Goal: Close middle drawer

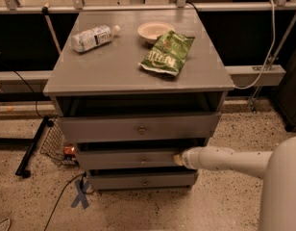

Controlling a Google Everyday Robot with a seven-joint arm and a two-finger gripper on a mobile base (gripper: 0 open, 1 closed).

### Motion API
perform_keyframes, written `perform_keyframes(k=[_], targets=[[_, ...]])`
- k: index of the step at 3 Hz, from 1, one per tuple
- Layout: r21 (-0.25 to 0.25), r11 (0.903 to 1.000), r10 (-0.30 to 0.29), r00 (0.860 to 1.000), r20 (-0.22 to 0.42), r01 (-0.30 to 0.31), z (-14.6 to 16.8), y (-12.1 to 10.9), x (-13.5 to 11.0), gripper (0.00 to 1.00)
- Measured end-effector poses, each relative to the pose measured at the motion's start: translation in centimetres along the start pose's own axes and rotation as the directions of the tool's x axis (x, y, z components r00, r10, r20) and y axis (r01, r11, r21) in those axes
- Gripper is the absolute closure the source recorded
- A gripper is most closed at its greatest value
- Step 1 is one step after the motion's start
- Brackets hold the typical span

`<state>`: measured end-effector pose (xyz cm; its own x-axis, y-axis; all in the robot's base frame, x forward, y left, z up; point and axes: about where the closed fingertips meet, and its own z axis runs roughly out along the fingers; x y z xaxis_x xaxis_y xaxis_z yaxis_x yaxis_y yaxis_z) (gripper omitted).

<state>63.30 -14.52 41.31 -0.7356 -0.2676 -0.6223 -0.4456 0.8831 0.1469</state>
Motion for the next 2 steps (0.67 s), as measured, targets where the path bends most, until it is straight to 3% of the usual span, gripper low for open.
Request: perform_keyframes(k=[1,2], targets=[[0.0,1.0,0.0,1.0,0.0,0.0,0.0,0.0,0.1,1.0],[0.0,0.9999,0.012,0.997,-0.075,-0.012,-0.3,-0.4,1.8,1.0]])
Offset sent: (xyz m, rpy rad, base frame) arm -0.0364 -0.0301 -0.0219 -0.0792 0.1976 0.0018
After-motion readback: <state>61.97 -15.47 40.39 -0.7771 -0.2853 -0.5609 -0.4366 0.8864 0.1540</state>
